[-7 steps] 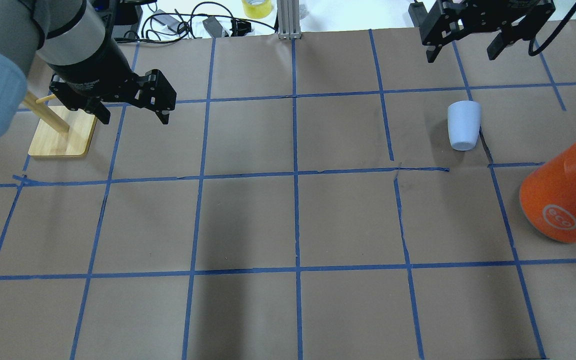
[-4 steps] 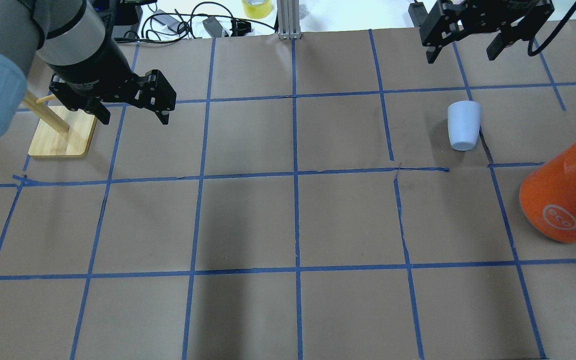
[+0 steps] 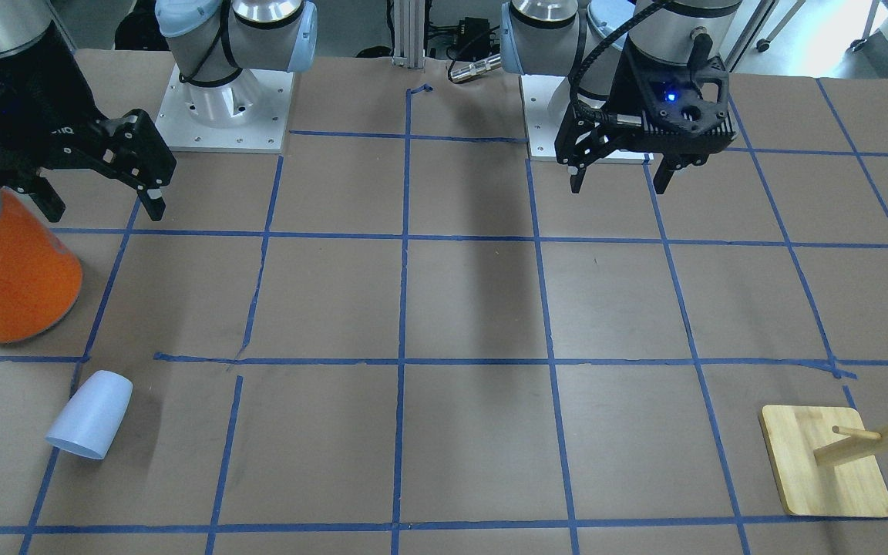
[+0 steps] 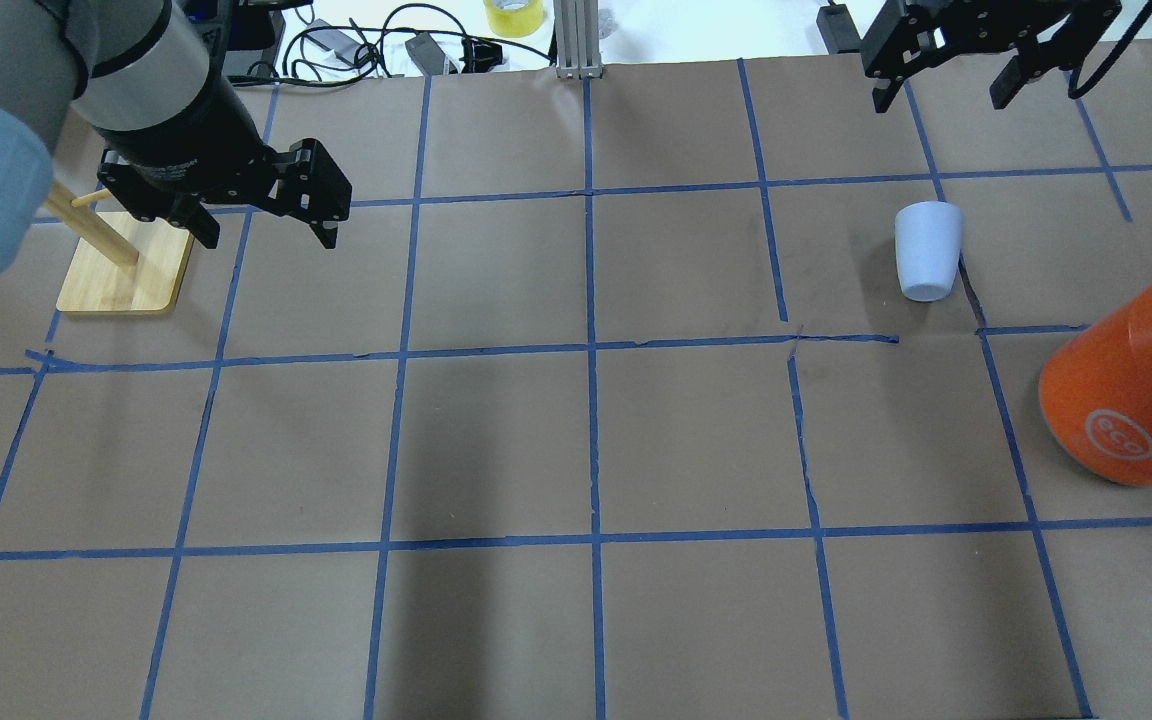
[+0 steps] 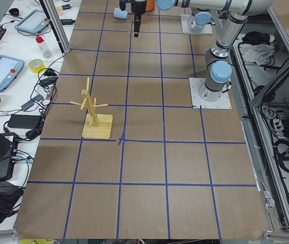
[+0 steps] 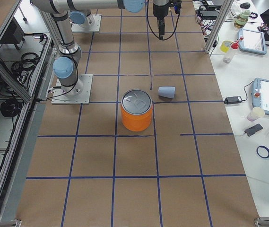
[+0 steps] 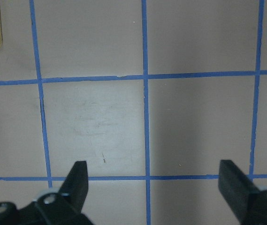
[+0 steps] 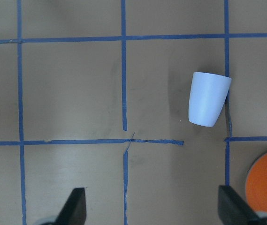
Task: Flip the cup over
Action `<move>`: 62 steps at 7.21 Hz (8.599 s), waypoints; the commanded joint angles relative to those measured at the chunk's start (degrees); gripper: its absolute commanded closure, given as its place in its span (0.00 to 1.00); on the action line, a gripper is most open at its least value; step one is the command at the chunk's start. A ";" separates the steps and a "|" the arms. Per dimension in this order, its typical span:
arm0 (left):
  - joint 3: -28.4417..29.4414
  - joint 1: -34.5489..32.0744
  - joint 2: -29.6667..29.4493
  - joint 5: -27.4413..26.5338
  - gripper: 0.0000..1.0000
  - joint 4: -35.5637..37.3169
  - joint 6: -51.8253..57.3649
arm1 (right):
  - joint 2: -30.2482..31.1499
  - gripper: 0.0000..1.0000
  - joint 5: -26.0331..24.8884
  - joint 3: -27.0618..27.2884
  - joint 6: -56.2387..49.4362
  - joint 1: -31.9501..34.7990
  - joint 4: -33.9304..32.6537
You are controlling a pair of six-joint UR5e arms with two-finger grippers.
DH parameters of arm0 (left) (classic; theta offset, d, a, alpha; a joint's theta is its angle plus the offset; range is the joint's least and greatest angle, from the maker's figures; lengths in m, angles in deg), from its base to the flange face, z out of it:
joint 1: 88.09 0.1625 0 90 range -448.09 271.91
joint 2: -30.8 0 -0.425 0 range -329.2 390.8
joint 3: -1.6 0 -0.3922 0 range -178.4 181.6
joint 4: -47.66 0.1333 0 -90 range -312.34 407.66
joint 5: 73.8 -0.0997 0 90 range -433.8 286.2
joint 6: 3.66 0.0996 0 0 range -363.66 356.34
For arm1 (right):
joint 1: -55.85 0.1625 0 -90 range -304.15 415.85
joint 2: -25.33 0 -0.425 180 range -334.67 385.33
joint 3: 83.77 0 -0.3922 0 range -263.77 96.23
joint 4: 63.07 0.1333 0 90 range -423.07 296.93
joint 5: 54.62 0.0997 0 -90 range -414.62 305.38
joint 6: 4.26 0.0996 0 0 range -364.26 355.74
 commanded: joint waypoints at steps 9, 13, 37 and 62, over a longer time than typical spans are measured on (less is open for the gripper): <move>0.00 0.03 -0.09 0.28 0.00 0.00 0.35 | -20.70 0.05 -1.25 15.11 0.40 -9.58 -30.31; 0.00 0.11 -0.09 0.28 0.00 0.00 0.09 | -24.92 0.07 -3.10 14.05 0.84 -10.11 -33.45; 0.00 0.20 -0.09 -0.24 0.00 0.35 0.88 | -27.31 0.55 4.28 18.10 -66.66 29.97 -53.96; -2.89 1.34 -0.35 1.95 0.00 4.57 -0.62 | 6.17 0.00 -4.16 -0.18 21.76 9.93 0.97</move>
